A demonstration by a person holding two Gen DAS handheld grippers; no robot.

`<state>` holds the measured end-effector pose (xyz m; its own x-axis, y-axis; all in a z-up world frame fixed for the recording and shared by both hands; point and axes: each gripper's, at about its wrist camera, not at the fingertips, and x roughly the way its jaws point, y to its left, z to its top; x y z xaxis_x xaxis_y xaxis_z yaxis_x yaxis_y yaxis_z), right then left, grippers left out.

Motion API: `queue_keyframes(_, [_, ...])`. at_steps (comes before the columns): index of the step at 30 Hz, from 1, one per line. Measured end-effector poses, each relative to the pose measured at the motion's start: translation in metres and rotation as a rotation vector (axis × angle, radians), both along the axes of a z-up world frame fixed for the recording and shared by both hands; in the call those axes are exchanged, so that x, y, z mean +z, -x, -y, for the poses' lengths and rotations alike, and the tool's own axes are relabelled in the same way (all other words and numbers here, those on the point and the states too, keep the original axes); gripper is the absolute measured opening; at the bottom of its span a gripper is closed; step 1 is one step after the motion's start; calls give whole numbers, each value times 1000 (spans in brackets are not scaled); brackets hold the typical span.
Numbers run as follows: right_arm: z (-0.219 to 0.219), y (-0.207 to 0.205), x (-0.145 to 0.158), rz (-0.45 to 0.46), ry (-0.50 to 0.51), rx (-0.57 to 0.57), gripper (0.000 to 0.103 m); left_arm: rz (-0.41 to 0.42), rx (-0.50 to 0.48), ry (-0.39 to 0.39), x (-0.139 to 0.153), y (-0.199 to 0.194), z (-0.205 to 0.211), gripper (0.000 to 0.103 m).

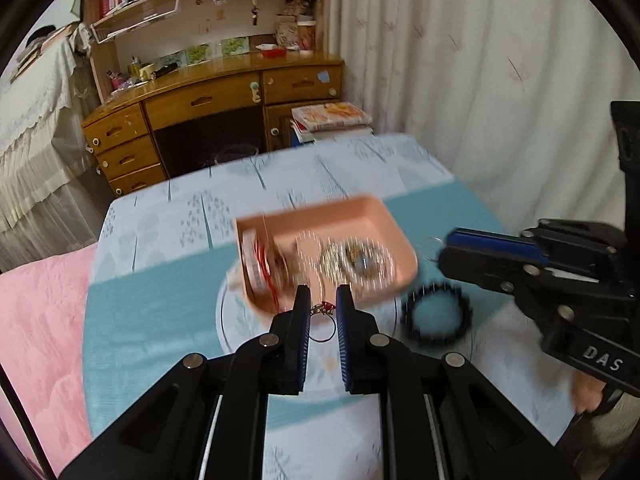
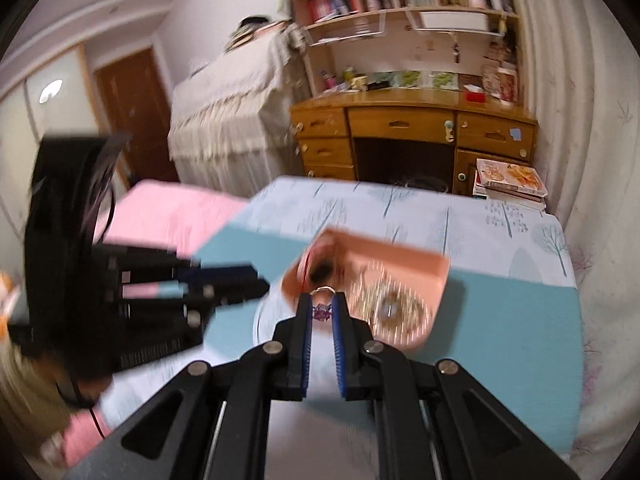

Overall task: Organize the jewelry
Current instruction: 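Carry both rings over the peach tray and release them inside, then move the right tool to the black bead bracelet and grasp it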

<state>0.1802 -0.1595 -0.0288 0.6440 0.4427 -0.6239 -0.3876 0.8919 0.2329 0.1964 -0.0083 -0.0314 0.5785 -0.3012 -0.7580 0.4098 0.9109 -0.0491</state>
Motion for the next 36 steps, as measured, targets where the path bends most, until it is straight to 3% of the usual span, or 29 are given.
queue_keyframes(8, [10, -86, -18, -126, -49, -131, 10, -42, 76, -12, -3, -64, 16, 11])
queue_keyframes(10, [17, -100, -26, -170, -60, -170, 11, -54, 100, -13, -9, -76, 17, 21])
queue_keyframes(12, [23, -107, -33, -201, -82, -194, 11, -55, 120, -13, -14, -81, 16, 44])
queue_keyframes(14, [28, -108, -38, -216, -103, -203, 11, -34, 146, -20, -17, -82, 15, 57])
queue_keyframes(18, [33, -101, -43, -212, -83, -220, 11, -14, 161, -28, -20, -78, 12, 72])
queue_keyframes(26, [42, -60, -42, -202, -42, -188, 11, -4, 163, -13, -19, -58, 6, 78])
queue_keyframes(36, [61, -7, -48, -224, 27, -197, 11, 26, 102, 3, -6, -13, 15, 79])
